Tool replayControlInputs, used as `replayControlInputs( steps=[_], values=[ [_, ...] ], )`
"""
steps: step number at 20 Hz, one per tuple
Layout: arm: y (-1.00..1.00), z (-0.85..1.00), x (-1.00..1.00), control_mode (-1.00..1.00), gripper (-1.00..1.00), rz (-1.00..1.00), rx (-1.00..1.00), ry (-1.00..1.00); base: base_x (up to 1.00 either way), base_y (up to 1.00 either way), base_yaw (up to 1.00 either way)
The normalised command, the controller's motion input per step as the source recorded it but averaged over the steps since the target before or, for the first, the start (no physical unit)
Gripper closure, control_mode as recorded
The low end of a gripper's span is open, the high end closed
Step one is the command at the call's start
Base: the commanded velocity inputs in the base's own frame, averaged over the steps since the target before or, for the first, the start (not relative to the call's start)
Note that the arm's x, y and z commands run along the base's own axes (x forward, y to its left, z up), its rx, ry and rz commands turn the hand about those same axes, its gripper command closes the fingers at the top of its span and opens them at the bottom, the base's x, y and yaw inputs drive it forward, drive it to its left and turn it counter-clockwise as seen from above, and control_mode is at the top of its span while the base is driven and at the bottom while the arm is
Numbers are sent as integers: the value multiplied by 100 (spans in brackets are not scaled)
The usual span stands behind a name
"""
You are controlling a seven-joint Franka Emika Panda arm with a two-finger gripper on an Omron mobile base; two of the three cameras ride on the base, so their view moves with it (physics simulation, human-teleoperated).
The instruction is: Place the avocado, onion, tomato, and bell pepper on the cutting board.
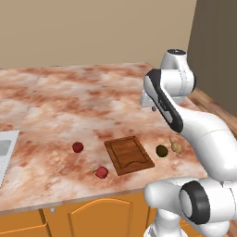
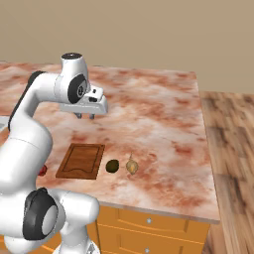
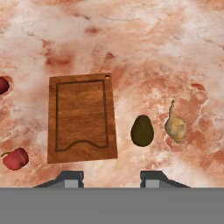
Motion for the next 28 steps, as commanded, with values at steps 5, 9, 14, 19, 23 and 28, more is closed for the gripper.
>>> replayControlInputs(
  steps=[5,9,14,19,23,28],
  values=[
    [0,0,-6,-100,-100,0,1,0,0,0,0],
    [29,0,-53,-100,-100,1,2,-3,0,0,0],
    [65,-1,-55,-100,-100,4,0,-8,0,0,0],
    [80,0,-42,-100,-100,8,0,-7,0,0,0],
    [80,-1,-20,-100,-100,10,0,0,0,0,0],
    [65,-11,0,-100,-100,12,3,1,0,0,0]
  ],
)
